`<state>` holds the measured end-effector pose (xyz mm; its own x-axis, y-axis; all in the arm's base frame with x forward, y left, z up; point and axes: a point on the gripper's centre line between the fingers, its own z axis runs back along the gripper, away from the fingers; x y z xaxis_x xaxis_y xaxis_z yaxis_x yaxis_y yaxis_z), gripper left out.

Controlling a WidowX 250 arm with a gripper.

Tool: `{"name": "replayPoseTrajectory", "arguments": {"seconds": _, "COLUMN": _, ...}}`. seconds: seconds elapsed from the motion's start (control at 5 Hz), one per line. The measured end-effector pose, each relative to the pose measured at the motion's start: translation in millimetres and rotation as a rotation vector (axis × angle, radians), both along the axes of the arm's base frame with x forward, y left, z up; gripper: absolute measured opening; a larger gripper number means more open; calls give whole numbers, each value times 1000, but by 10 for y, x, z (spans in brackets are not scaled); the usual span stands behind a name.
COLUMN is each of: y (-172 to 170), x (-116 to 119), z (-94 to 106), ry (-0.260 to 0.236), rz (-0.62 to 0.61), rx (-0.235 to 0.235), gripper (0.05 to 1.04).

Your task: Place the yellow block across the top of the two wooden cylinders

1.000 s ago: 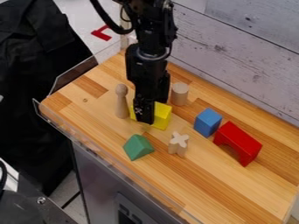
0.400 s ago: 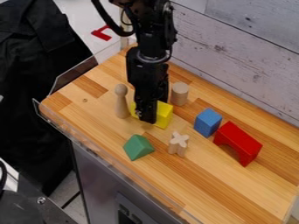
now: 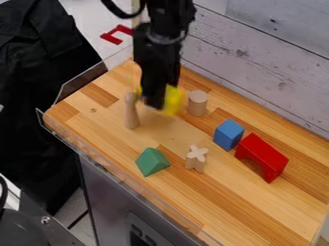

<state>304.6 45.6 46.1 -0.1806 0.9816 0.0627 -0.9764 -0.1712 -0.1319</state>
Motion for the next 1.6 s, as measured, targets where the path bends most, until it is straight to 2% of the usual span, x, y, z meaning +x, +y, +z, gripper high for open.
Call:
{"name": "replayPoseTrajectory", "arguments": {"seconds": 0.2, "y": 40, "x": 85, "z": 168, "ry": 7, "rz": -10, "rx": 32, "gripper": 574}}
{"name": "replayPoseTrajectory", "arguments": {"seconds": 0.4, "y": 26, "x": 137, "z": 238, "ry": 5, "rz": -30, "rx": 22, "gripper": 574}}
{"name": "replayPoseTrajectory", "arguments": {"seconds": 0.8, "y": -77, "x": 242, "z": 202, "ry": -14, "rz": -58, "rx": -20, "gripper": 574}}
{"name": "replayPoseTrajectory", "arguments": {"seconds": 1.0, "y": -121, "x": 300, "z": 118, "ry": -13, "rz": -71, "rx": -47, "gripper": 574}}
{"name": "replayPoseTrajectory", "arguments": {"seconds": 1.4, "y": -134, "x": 392, "z": 50, "ry": -8, "rz": -102, "rx": -67, "gripper": 574}}
{"name": "replayPoseTrajectory", "arguments": {"seconds": 1.6, "y": -96, "x": 359, "z": 39, "ry": 14, "rz": -97, "rx": -64, "gripper": 574}}
